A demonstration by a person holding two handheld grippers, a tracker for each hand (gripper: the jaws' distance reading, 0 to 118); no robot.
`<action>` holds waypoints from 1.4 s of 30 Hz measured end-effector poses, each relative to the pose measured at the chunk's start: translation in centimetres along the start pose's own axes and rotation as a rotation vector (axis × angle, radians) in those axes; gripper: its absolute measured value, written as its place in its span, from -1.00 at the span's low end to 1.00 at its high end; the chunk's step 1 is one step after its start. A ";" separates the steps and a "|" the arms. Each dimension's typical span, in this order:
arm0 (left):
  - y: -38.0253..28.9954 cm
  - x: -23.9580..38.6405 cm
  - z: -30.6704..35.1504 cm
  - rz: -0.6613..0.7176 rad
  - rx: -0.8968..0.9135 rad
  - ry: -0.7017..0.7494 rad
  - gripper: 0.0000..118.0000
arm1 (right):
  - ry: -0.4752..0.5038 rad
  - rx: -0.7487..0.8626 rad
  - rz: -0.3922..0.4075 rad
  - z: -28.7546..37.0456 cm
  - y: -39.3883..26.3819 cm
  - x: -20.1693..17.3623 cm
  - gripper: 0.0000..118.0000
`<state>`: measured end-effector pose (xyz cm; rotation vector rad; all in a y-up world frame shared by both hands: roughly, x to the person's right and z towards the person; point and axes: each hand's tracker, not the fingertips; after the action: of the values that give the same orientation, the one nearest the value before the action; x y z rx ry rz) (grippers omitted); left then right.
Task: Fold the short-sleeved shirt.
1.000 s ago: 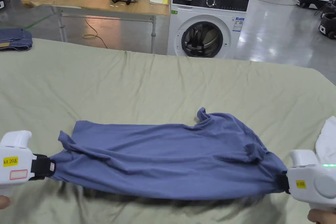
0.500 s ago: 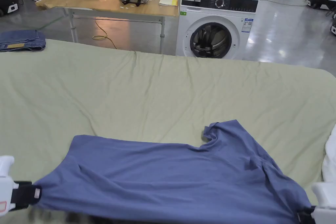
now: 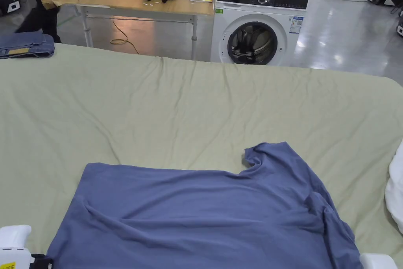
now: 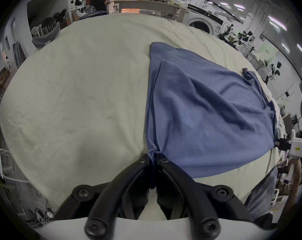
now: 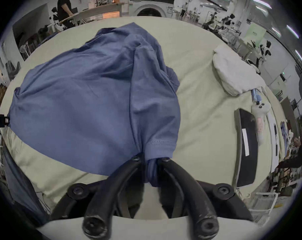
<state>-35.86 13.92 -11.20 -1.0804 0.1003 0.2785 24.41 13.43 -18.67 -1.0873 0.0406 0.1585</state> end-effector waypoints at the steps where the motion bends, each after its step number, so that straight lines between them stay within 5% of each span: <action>1: 0.2 0.1 0.6 0.009 0.003 -0.006 -0.94 | -0.012 0.004 -0.006 0.5 0.3 0.0 -0.71; 4: 0.8 1.2 2.3 0.006 0.077 -0.008 -0.42 | -0.042 0.102 -0.029 2.9 1.2 0.1 0.14; 6: 1.9 1.9 3.5 0.009 0.156 -0.058 -0.16 | -0.042 0.199 -0.055 4.6 2.6 0.0 0.16; 11: 4.4 5.0 5.0 -0.050 0.365 -0.041 -0.13 | -0.017 0.474 -0.118 7.3 5.2 -2.3 0.16; 13: 5.3 6.2 5.2 -0.072 0.436 -0.038 -0.13 | 0.023 0.565 -0.134 7.8 6.2 -3.6 0.08; 16: 6.2 8.4 5.6 -0.117 0.544 0.002 -0.16 | 0.041 0.660 -0.128 8.1 7.7 -6.1 -0.70; 19: 7.1 9.8 5.6 -0.166 0.592 0.011 -0.75 | 0.060 0.709 -0.128 8.0 9.0 -8.3 -1.00; 22: 8.0 10.3 4.8 -0.198 0.617 0.027 -1.00 | 0.078 0.782 -0.129 7.8 9.7 -10.0 -1.00; 28: 10.7 8.7 3.0 -0.172 0.576 0.020 -1.00 | 0.112 0.772 -0.093 6.9 11.6 -11.7 -1.00; 40: 24.8 1.8 -5.6 -0.026 0.104 -0.075 -1.00 | 0.097 0.654 -0.049 3.3 13.0 -11.2 -1.00; 42: 25.5 1.6 -6.9 0.015 0.022 -0.096 -0.40 | 0.093 0.633 -0.051 2.7 12.9 -10.9 -1.00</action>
<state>-40.90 19.30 -36.63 -1.0426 0.0260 0.3419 11.61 20.48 -27.51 -0.4627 0.1365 0.0417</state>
